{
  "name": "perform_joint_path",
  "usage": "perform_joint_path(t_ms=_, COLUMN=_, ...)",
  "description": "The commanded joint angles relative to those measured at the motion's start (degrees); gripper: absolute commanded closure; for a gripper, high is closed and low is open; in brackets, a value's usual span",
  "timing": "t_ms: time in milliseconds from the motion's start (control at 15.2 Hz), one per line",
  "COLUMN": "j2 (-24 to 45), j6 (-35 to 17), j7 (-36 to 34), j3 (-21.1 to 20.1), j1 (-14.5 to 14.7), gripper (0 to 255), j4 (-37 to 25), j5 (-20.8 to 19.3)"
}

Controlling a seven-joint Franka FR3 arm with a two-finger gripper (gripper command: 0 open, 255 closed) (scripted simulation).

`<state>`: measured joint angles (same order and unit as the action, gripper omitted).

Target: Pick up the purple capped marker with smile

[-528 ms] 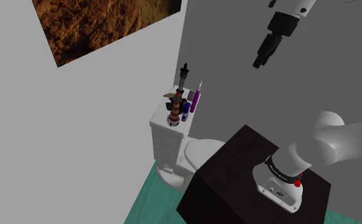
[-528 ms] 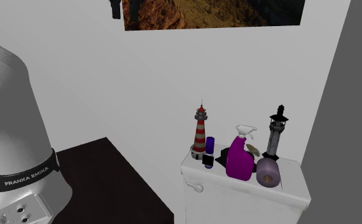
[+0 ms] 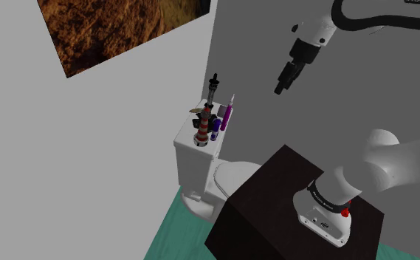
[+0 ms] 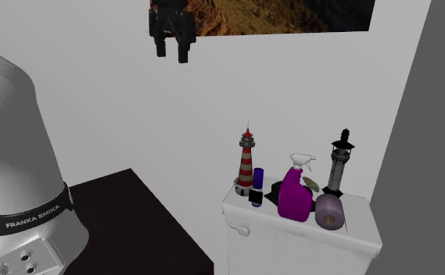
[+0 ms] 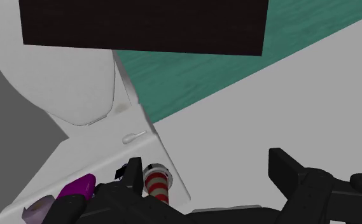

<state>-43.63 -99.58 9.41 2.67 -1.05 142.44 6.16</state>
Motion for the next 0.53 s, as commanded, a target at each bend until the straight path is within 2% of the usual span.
perform_joint_path(t_ms=0, j2=1.94, j6=-4.69, j7=0.61, j3=-0.01, j1=-0.04, gripper=0, j4=1.8, j5=-0.19)
perform_joint_path(t_ms=462, j2=11.59, j6=-22.37, j7=2.97, j3=0.29, j1=-0.07, gripper=0, j4=7.4, j5=-0.46)
